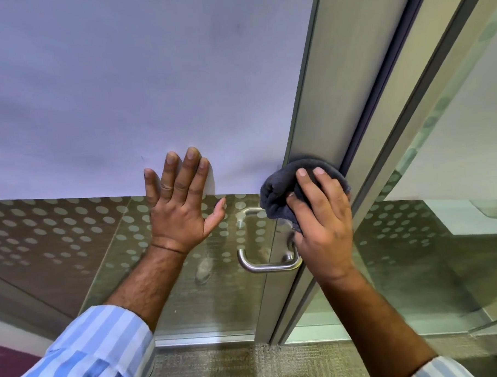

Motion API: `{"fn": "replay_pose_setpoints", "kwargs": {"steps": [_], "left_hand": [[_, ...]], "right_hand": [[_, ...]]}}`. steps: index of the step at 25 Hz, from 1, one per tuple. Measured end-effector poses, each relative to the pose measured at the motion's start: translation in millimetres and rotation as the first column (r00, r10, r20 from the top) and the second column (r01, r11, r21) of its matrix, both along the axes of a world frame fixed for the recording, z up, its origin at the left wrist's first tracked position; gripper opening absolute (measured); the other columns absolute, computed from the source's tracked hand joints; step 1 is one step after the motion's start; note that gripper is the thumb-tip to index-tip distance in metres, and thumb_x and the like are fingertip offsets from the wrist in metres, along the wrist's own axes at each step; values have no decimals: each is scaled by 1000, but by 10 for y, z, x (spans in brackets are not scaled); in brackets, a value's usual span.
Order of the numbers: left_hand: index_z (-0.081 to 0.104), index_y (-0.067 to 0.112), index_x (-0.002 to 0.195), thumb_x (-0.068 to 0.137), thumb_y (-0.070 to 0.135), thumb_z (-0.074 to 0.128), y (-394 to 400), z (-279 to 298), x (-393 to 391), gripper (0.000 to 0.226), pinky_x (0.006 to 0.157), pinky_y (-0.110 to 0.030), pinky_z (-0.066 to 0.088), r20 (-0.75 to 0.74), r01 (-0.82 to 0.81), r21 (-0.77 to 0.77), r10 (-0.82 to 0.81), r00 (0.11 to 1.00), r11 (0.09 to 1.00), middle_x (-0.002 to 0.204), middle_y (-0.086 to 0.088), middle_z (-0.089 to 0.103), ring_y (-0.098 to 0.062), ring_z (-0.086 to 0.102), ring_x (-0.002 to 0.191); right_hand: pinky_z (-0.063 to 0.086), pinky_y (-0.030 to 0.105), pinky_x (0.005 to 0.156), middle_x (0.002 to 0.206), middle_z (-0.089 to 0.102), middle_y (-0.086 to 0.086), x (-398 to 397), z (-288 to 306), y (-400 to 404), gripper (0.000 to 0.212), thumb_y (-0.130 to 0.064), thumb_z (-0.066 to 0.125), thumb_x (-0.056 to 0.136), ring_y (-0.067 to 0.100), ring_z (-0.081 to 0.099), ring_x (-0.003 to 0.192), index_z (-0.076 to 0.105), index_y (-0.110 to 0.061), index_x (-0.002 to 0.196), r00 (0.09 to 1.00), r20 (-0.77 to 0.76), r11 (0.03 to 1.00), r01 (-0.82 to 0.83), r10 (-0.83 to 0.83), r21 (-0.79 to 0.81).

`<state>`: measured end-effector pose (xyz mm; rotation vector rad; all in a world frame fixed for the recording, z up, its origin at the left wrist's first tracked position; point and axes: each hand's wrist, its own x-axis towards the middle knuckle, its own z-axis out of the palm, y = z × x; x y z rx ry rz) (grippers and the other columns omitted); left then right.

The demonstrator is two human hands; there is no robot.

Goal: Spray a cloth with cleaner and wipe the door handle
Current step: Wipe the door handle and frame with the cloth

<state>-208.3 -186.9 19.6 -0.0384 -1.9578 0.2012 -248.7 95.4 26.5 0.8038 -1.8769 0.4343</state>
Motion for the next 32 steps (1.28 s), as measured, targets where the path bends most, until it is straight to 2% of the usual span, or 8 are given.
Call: {"fn": "replay_pose_setpoints", "kwargs": {"steps": [5,9,14,19,23,27,30,32], "left_hand": [[8,23,172,99,58,57,2,-7,-7,95,133,-50,-11,-3,8,16,-8,1000,1000,180,8,-8,-19,-10,167],[8,23,172,100,58,56,3,-5,-7,94,133,-50,-12,-2,15,24,-15,1000,1000,180,8,-8,-19,-10,167],[6,23,172,100,59,54,10,12,-5,94,133,-50,-11,1,2,13,-2,1000,1000,180,8,-10,-18,-12,166],[5,23,172,99,58,56,15,24,14,96,132,-51,-12,19,-9,14,8,1000,1000,180,9,-12,-18,-14,166],[6,23,172,98,58,57,25,21,14,96,132,-50,-12,17,-8,18,7,1000,1000,180,9,-12,-18,-13,166],[6,24,172,99,58,56,28,29,24,95,132,-49,-13,24,-4,25,3,1000,1000,180,9,-12,-17,-14,166],[7,23,172,99,58,56,19,21,18,94,132,-49,-13,18,-5,24,5,1000,1000,180,9,-11,-17,-13,166],[7,23,172,99,58,56,19,23,16,95,132,-49,-13,19,-5,24,4,1000,1000,180,9,-11,-17,-13,166]], "right_hand": [[22,55,129,170,35,9,26,-218,179,48,-23,63,99,33,29,161,63,-12,146,993,117,973,-55,30,224],[35,53,126,166,43,7,51,-391,394,42,-6,61,103,30,36,158,63,-7,145,977,175,894,-184,121,409],[57,50,106,143,67,14,89,-155,452,23,0,68,102,29,62,138,76,3,122,950,179,910,-300,257,287],[50,47,116,150,63,14,100,334,499,34,5,63,102,27,58,143,70,-1,134,955,25,947,-295,295,130],[46,47,119,156,56,18,5,508,240,39,3,44,110,30,54,144,60,-1,146,971,99,972,-224,217,64],[38,38,123,158,56,12,0,205,167,37,-2,52,109,29,55,143,62,-3,145,960,160,928,-267,232,261],[51,45,113,154,60,10,62,-111,203,36,-5,60,106,28,60,140,65,-1,141,922,299,803,-365,244,472],[53,48,109,153,61,9,96,-192,217,37,-10,56,108,27,60,141,63,-1,143,880,430,745,-421,199,517]]}}
